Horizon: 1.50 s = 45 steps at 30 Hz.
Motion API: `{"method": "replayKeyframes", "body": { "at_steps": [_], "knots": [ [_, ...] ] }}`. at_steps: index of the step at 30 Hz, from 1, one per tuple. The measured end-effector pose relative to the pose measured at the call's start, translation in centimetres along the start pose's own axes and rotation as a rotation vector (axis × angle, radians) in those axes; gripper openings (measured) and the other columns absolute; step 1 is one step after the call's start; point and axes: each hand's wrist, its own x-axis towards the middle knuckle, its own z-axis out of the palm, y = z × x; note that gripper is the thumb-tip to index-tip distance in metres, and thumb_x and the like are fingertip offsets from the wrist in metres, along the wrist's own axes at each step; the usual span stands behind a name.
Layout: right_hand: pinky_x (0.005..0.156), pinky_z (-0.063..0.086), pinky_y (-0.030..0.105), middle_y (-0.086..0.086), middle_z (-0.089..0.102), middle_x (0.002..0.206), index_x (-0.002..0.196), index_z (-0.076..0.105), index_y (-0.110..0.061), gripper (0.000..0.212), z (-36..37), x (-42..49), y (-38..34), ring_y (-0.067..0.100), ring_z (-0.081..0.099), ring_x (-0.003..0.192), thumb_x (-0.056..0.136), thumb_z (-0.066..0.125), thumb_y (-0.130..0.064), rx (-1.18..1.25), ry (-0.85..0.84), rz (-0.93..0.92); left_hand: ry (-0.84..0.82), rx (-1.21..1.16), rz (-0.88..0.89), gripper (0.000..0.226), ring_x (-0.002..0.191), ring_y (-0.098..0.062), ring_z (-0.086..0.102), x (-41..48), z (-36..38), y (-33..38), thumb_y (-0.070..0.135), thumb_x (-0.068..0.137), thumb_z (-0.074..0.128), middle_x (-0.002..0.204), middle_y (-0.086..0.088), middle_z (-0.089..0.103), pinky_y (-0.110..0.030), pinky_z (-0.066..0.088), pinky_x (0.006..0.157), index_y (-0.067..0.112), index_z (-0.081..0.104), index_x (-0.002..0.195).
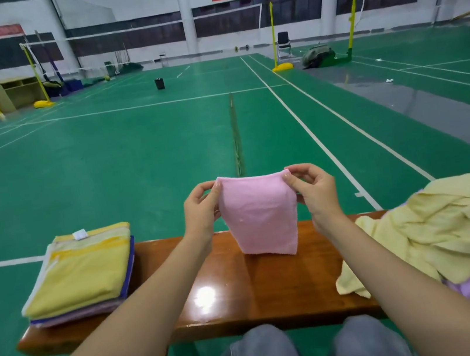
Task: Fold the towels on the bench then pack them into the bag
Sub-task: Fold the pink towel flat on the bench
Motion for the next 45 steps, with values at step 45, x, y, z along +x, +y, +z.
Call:
{"method": "replayKeyframes", "body": {
  "at_steps": [45],
  "knots": [
    [0.089,0.046,0.031,0.006,0.053,0.129,0.13,0.044,-0.013,0.061,-2.1,-4.4,13.9,0.023,0.052,0.114,0.08,0.072,-0.033,-1.067,-0.425,0.414,-0.151,1.392,-0.165,0.053,0.11,-0.023,0.043,-3.0,-2.7,-14.5,0.064,0.083,0.051,0.117,-0.004,0.051,-0.034,0.037,0.092,0.014,0.066,0.094]
  ]
}}
